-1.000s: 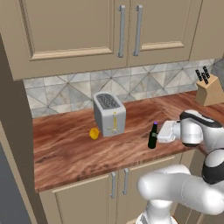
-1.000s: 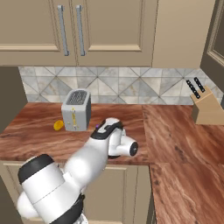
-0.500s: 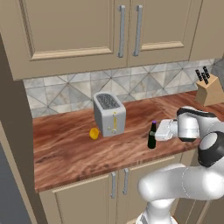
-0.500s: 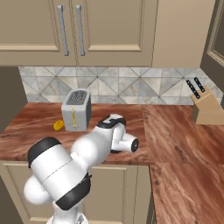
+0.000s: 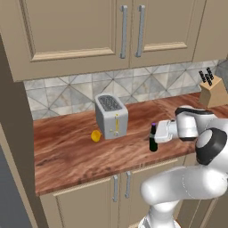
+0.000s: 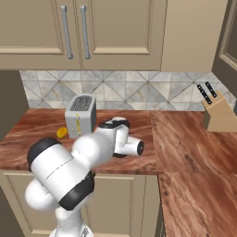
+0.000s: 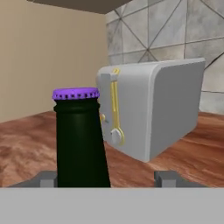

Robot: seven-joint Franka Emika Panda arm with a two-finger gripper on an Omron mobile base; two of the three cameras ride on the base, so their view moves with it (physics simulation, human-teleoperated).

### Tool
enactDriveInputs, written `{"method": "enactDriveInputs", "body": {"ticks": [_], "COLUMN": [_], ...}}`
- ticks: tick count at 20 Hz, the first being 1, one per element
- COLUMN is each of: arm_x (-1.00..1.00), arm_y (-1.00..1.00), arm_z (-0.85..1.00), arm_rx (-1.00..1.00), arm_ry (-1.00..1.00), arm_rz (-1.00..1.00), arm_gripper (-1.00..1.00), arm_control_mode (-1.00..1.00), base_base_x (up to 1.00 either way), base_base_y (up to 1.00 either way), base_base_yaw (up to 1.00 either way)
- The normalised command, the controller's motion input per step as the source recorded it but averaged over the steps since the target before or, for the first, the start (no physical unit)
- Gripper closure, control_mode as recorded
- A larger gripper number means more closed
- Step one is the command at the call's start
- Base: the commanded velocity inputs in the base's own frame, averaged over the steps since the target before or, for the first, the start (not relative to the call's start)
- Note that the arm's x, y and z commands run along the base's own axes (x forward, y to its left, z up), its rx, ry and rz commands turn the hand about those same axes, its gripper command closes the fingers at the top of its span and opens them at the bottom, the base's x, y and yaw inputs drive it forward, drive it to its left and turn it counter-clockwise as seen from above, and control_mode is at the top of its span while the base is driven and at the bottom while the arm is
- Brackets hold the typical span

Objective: Place the beer on the top shelf of the fridge to keep it out of children's reach, and place the eggplant and mango on lower shelves for easy access.

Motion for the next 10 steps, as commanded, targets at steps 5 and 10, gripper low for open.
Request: {"method": "enactDriveInputs", "body": {"ticks": [5, 10], "arm_x": [0.00, -0.18], "arm_y": [0.00, 0.00], "arm_z": [0.00, 0.13], "arm_rx": [0.00, 0.00], "arm_ry": [0.02, 0.00], "arm_rz": [0.03, 0.00], "arm_gripper": [1.00, 1.00], "arm_control_mode": [-1.00, -1.00], "base_base_x": [0.00, 0.00], "base_base_y": [0.00, 0.00], "base_base_yaw": [0.00, 0.00]}}
